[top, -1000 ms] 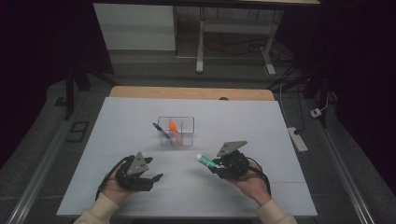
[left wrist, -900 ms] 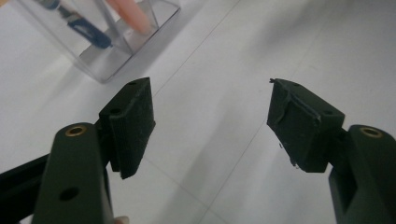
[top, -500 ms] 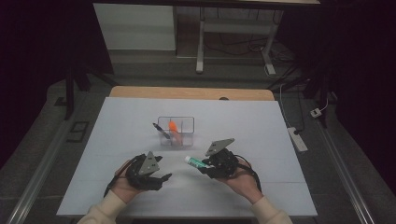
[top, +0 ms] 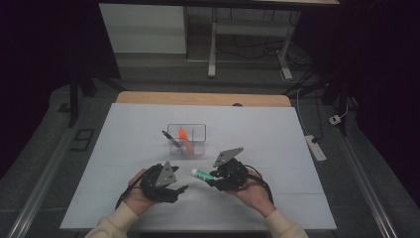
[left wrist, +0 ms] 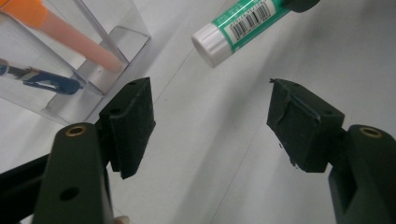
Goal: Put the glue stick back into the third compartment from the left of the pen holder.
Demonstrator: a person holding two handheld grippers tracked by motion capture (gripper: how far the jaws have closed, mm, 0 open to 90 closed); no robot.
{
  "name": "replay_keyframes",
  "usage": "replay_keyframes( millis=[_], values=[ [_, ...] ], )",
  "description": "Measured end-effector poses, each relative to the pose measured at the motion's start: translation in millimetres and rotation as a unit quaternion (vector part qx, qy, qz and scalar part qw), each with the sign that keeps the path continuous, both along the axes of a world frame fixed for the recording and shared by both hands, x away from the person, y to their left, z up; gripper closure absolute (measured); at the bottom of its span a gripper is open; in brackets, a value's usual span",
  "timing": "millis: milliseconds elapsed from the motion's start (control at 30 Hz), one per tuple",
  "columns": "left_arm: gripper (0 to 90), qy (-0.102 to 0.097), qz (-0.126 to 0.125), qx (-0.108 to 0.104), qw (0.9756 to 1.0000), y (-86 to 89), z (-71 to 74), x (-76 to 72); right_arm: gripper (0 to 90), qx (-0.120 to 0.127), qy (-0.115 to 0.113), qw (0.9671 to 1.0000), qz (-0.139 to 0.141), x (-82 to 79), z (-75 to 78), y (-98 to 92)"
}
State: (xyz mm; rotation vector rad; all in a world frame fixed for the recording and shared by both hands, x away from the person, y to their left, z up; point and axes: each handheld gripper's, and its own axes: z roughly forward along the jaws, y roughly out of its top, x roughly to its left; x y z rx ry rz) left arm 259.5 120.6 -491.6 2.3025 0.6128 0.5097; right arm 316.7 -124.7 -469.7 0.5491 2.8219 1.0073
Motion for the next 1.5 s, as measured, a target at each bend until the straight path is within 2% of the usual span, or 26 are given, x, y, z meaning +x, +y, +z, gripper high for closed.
replay_keyframes(
  millis=[167, 433, 667, 733, 833, 967, 1033, 1133, 1233, 1367, 1500],
  values=[
    [31.7, -0.001, -0.005, 0.005, 1.0, -3.9, -0.7, 0.9, 64.2, -0.001, 0.006, 1.0, 0.006, 0.3, -1.6, 4.5],
    [33.0, -0.009, -0.025, 0.027, 0.9993, -16.7, -1.8, 2.5, 64.3, -0.001, 0.019, 0.9997, 0.017, 0.3, -4.4, 12.5],
    [33.9, -0.025, -0.044, 0.076, 0.9958, -34.3, -8.2, 6.8, 64.5, -0.001, 0.033, 0.999, 0.03, -0.7, -6.2, 17.0],
    [35.7, -0.031, -0.049, 0.084, 0.9948, -37.6, -9.4, 7.1, 64.5, 0.004, 0.036, 0.9989, 0.029, -1.2, -4.7, 16.8],
    [44.4, -0.044, -0.052, 0.095, 0.9931, -40.9, -10.0, 5.7, 64.4, 0.016, 0.044, 0.9983, 0.034, -1.5, -3.0, 16.4],
    [51.1, -0.04, -0.067, 0.106, 0.9913, -40.6, -10.6, 5.3, 64.1, 0.018, 0.046, 0.9982, 0.033, -2.0, -1.6, 15.2],
    [56.2, -0.039, -0.077, 0.112, 0.9899, -41.3, -11.1, 3.8, 63.3, 0.03, 0.043, 0.998, 0.034, -1.8, -0.7, 14.2],
    [63.5, -0.036, -0.095, 0.104, 0.9894, -43.2, -11.0, 1.2, 60.7, 0.06, 0.044, 0.997, 0.02, -1.0, 3.2, 10.4],
    [65.6, -0.032, -0.094, 0.092, 0.9908, -41.6, -8.9, 1.4, 55.9, 0.083, 0.039, 0.9957, 0.007, -0.6, 5.7, 6.6],
    [65.8, -0.024, -0.082, 0.083, 0.9929, -34.9, -9.2, 5.7, 51.5, 0.117, 0.015, 0.993, -0.005, -1.3, 9.1, 1.3],
    [65.8, -0.023, -0.07, 0.069, 0.9949, -29.5, -8.6, 8.3, 48.4, 0.126, -0.014, 0.9918, -0.021, -1.4, 12.9, -5.0]
  ],
)
